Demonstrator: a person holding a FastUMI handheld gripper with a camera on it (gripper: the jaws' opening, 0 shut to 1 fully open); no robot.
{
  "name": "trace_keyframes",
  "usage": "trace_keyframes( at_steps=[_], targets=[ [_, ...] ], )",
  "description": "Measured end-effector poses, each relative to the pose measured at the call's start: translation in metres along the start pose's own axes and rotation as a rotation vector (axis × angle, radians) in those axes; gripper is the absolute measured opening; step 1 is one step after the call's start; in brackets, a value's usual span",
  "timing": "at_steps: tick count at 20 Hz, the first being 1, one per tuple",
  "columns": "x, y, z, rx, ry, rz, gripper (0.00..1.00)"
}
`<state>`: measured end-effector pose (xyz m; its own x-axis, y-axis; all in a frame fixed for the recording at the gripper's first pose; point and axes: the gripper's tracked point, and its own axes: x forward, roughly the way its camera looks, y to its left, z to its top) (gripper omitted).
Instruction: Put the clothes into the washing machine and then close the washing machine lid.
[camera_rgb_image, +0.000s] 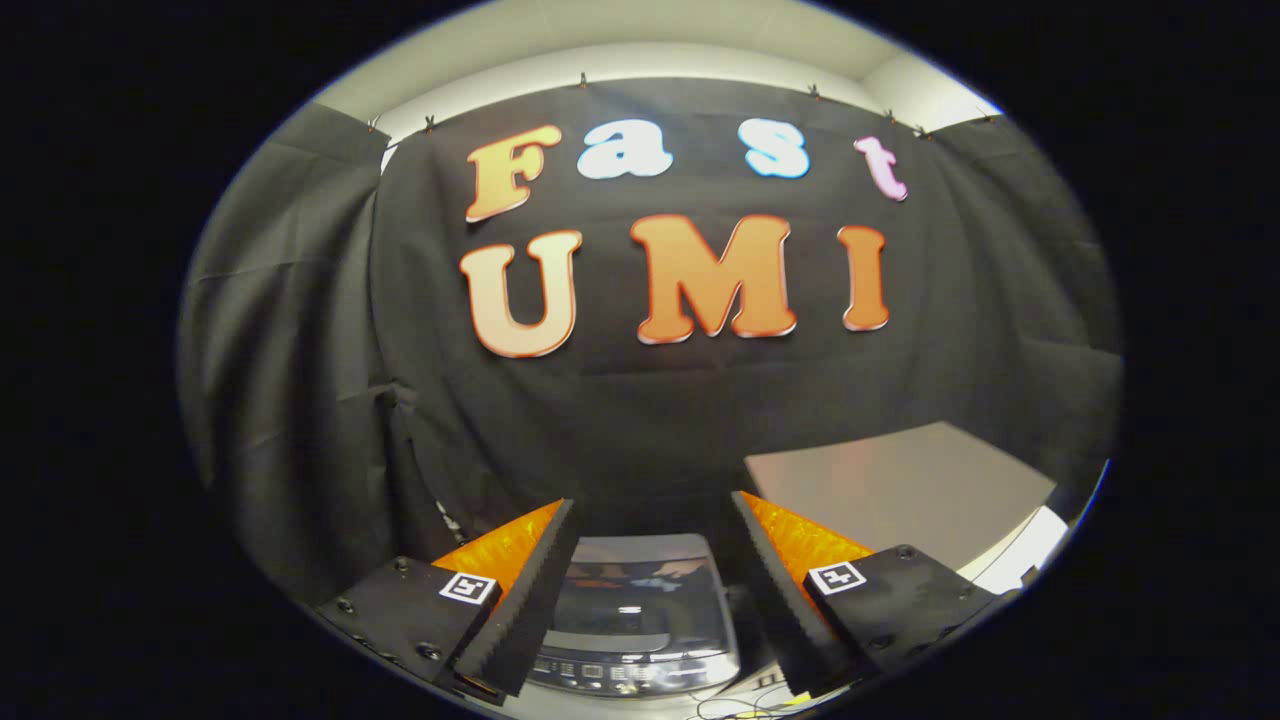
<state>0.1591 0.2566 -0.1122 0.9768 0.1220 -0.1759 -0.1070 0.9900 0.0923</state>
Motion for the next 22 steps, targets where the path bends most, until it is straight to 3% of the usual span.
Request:
trace_keyframes(
  at_steps=[4, 9, 16, 22],
  targets=[
    [-0.048, -0.065, 0.051, -0.033, -0.078, -0.073, 0.98],
    [-0.076, -0.127, 0.079, -0.015, -0.159, -0.104, 0.98],
    [-0.087, -0.201, 0.104, -0.063, -0.208, -0.113, 0.98],
    [-0.075, -0.224, 0.103, -0.041, -0.197, -0.082, 0.98]
  ],
)
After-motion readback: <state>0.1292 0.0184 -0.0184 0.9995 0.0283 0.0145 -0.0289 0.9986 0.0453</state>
